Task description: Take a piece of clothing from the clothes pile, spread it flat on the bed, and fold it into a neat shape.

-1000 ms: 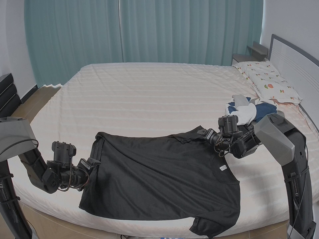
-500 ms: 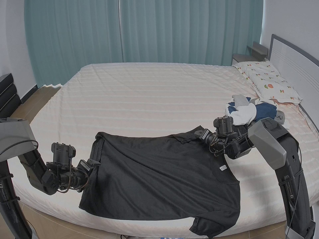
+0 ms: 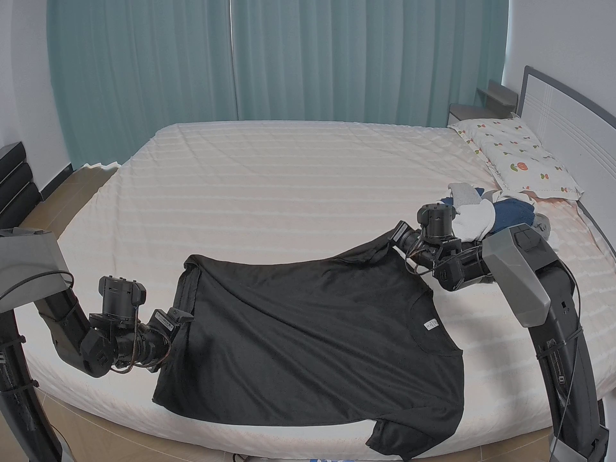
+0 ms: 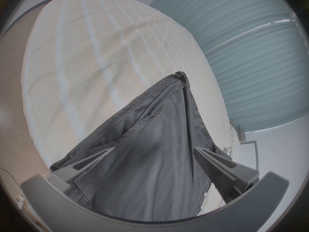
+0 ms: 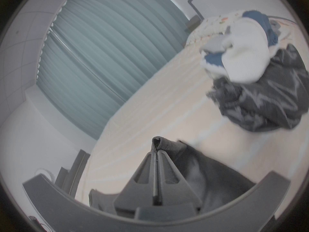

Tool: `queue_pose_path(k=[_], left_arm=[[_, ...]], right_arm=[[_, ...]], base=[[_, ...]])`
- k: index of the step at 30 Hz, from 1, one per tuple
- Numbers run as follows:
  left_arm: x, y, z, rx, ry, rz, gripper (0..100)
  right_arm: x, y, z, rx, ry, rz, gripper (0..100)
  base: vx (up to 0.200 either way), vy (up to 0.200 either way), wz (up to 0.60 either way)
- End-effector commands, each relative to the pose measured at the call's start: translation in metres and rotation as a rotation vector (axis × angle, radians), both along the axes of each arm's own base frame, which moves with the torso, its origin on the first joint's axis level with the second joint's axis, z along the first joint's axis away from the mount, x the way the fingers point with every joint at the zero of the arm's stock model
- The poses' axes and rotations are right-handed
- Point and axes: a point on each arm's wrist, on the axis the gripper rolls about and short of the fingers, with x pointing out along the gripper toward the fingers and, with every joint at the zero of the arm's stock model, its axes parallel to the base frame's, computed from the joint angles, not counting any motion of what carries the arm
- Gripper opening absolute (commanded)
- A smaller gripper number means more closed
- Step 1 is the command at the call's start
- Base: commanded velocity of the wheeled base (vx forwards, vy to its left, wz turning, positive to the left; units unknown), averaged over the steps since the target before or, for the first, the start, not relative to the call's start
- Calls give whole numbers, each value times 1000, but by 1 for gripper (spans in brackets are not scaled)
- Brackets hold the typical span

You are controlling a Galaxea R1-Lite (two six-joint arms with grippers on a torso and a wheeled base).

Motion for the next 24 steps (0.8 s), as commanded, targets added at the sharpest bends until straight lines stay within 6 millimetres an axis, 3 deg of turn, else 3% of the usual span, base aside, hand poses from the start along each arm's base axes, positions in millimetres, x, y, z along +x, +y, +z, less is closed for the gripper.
queue_pose_path(k=[1,4,8,9,17,24], left_arm=[[0,0,-1,0,2,2,100],[0,0,-1,0,2,3,100],[0,0,-1,0,2,2,100],[0,0,-1,1,4,3,100],[-1,0,-1,2,7,3,100],[-1,0,-1,2,7,3,100]], right_arm=[[22,-12,18,23,-145,-77,0],[23,-13,18,35,-139,-30,0],[23,-11,-8,-3,-109,6,0],[23,-10,-11,-8,-115,14,100],[21,1,-39,-39,-142,74,100],[17,-23,-26,-83,-108,32,100]], base=[[0,0,0],[0,0,0],[0,0,0],[0,0,0],[0,0,0],[0,0,0]])
